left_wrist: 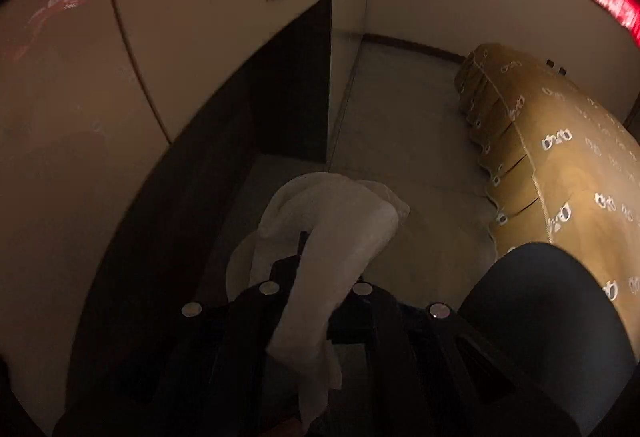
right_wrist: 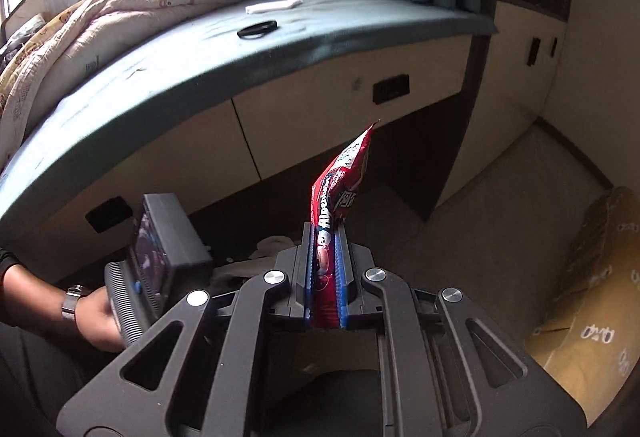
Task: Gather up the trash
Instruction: 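Release the tissue and red wrapper into the wastebasket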
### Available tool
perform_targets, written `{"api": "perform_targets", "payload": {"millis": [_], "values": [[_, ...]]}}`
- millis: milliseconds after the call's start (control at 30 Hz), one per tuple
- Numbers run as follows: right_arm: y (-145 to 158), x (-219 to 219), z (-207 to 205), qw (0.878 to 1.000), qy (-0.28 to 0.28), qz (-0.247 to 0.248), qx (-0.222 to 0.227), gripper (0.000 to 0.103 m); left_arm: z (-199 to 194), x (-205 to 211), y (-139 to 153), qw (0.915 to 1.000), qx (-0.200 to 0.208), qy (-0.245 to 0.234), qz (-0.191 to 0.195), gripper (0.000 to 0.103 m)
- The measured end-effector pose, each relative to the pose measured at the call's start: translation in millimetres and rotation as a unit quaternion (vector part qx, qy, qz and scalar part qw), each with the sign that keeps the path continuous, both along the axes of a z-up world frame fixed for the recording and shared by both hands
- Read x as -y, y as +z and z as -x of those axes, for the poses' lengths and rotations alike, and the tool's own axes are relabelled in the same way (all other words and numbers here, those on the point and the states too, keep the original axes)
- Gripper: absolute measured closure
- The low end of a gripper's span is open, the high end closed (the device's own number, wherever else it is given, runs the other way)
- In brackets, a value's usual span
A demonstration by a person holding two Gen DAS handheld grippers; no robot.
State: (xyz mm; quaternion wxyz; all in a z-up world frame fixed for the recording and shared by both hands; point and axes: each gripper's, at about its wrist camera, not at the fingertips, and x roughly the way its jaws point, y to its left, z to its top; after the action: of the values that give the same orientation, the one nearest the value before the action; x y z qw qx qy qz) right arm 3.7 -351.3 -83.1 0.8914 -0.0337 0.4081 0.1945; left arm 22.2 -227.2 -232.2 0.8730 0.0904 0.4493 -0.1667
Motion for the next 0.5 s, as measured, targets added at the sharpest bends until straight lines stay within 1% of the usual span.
{"api": "perform_targets", "payload": {"millis": [67, 100, 133, 167, 233, 267, 300, 333, 400, 500], "values": [[-15, -2, -8, 1.000, 0.000, 0.005, -0.020, 0.094, -8, 1, -21, 0.9998, -0.017, 0.005, -0.002, 0.097], [-21, -2, -12, 1.000, -0.001, 0.006, -0.027, 0.094, -11, 1, -28, 0.9998, -0.020, 0.009, -0.003, 0.095], [-26, -3, -17, 0.999, -0.001, 0.005, -0.034, 0.094, -14, 1, -34, 0.9996, -0.024, 0.010, -0.009, 0.080], [-30, -3, -21, 0.999, -0.001, 0.004, -0.038, 0.094, -15, 0, -37, 0.9995, -0.026, 0.012, -0.012, 0.051], [-36, -5, -28, 0.999, -0.002, 0.004, -0.044, 0.094, -14, -5, -37, 0.9994, -0.014, 0.029, -0.012, 0.019], [-37, -5, -32, 0.999, -0.001, 0.003, -0.045, 0.094, -13, -9, -34, 0.9992, -0.004, 0.038, -0.008, 0.018], [-38, -6, -35, 0.999, 0.000, 0.002, -0.045, 0.094, -13, -11, -33, 0.9992, -0.006, 0.039, -0.003, 0.017], [-39, -7, -38, 0.999, 0.001, 0.002, -0.046, 0.094, -12, -12, -32, 0.9991, -0.013, 0.039, -0.008, 0.014], [-43, -10, -43, 0.999, 0.004, 0.008, -0.046, 0.094, -9, -14, -28, 0.9988, -0.021, 0.041, -0.016, 0.013], [-59, -13, -51, 0.998, 0.015, 0.002, -0.055, 0.094, 1, -18, -8, 0.9990, -0.021, 0.037, -0.013, 0.008]]}}
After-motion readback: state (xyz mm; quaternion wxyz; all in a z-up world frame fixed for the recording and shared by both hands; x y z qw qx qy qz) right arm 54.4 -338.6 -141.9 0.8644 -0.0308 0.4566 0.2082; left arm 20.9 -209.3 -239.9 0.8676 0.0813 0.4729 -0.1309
